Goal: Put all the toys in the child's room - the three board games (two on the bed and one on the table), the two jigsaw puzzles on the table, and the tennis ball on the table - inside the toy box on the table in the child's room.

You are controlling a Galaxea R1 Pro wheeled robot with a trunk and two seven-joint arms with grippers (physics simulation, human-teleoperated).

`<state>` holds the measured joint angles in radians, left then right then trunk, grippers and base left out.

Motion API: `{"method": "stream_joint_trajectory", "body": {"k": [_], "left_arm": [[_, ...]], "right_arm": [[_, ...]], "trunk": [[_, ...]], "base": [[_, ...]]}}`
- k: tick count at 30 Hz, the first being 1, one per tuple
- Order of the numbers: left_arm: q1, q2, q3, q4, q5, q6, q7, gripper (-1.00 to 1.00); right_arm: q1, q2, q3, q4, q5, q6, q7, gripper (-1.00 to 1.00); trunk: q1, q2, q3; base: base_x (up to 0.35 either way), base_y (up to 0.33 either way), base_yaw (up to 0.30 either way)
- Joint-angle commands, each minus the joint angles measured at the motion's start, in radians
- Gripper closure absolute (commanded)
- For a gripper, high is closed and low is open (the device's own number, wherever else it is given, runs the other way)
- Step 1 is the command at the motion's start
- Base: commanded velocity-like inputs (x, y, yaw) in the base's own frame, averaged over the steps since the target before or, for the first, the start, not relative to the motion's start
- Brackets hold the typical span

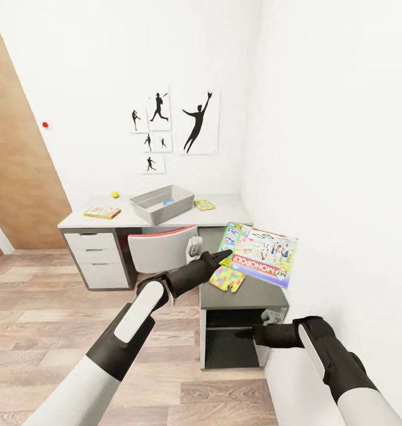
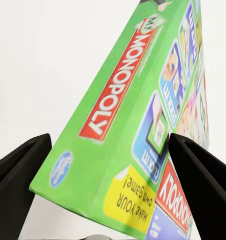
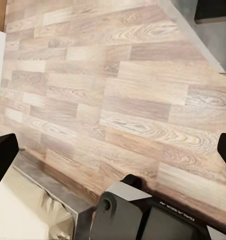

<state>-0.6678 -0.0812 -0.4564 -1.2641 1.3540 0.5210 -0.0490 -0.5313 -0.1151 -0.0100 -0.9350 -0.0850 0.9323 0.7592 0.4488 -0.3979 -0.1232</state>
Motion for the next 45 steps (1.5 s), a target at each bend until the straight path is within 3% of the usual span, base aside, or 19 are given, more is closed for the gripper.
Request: {"method": "stream_joint_trajectory", "body": {"k": [1,11,29,45], "left_arm": [[-0.001,0.0,0.001,0.0,0.005,0.004,-0.001,1.0],[-0.001,0.001,0.001,-0.005,0.008,0.004,-0.002,1.0],[-0.001,0.001,0.001,-0.007,0.009,0.004,-0.002,1.0],[-0.001,0.001,-0.001,-0.009,0.011,0.005,-0.014,1.0]], "right_arm": [[0.0,0.0,-0.001,-0.001,-0.008,0.008,-0.003,-1.0],[0.007,-0.001,-0.001,-0.029,-0.007,0.008,-0.004,-1.0],[0.01,-0.004,-0.002,-0.034,-0.007,0.01,-0.002,-1.0],[0.01,-0.005,-0.002,-0.034,-0.009,0.011,-0.001,-1.0]], "trunk": [[0.001,-0.002,-0.002],[0.001,-0.002,-0.002],[0.001,-0.002,0.004],[0.001,-0.002,0.005]], "base": [[0.334,0.0,0.0],[0.141,0.0,0.022],[0.007,0.0,0.231],[0.106,-0.094,0.031]]}}
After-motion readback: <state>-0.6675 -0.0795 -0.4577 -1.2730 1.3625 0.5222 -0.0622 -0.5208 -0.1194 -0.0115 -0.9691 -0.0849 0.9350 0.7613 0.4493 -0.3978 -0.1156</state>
